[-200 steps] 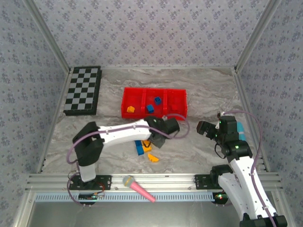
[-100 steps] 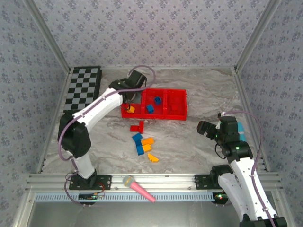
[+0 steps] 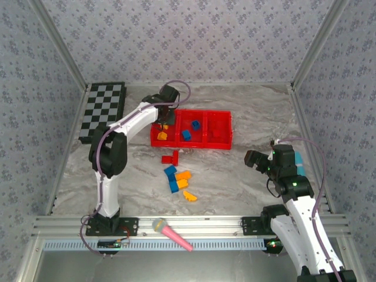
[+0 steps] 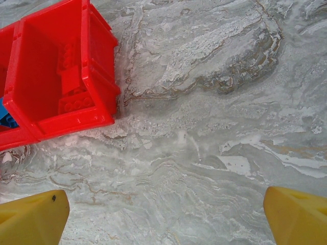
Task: Sort the legos into containers by color
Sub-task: Place the lego in the container, then pick up the lego from the middle-left of the table.
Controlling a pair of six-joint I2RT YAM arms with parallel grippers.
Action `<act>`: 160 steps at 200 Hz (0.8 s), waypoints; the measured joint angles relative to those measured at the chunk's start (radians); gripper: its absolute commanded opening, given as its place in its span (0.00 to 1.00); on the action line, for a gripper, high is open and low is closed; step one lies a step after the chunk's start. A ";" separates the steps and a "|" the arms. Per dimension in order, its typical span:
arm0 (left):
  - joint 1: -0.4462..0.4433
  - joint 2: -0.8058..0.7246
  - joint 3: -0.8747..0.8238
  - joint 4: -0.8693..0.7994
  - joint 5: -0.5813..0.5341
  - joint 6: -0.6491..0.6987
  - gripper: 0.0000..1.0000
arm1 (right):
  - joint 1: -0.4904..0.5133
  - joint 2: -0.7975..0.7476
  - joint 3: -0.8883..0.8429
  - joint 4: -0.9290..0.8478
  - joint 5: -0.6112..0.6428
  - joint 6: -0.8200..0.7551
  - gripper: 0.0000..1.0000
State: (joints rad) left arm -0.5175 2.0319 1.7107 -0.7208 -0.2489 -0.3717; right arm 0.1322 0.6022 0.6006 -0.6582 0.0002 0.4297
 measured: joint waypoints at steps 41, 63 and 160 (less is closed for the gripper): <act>0.000 -0.054 -0.064 0.079 0.056 0.003 0.78 | 0.000 0.001 0.000 0.000 0.000 0.000 1.00; -0.002 -0.155 -0.154 0.098 0.093 -0.002 0.87 | 0.000 0.008 0.000 0.000 0.003 0.000 1.00; -0.488 -0.717 -0.767 0.144 0.002 -0.427 0.93 | 0.012 0.003 0.047 -0.064 -0.059 0.083 1.00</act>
State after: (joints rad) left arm -1.0050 1.3148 0.9440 -0.5766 -0.2466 -0.7986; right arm 0.1444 0.6052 0.6476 -0.7223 -0.0589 0.5129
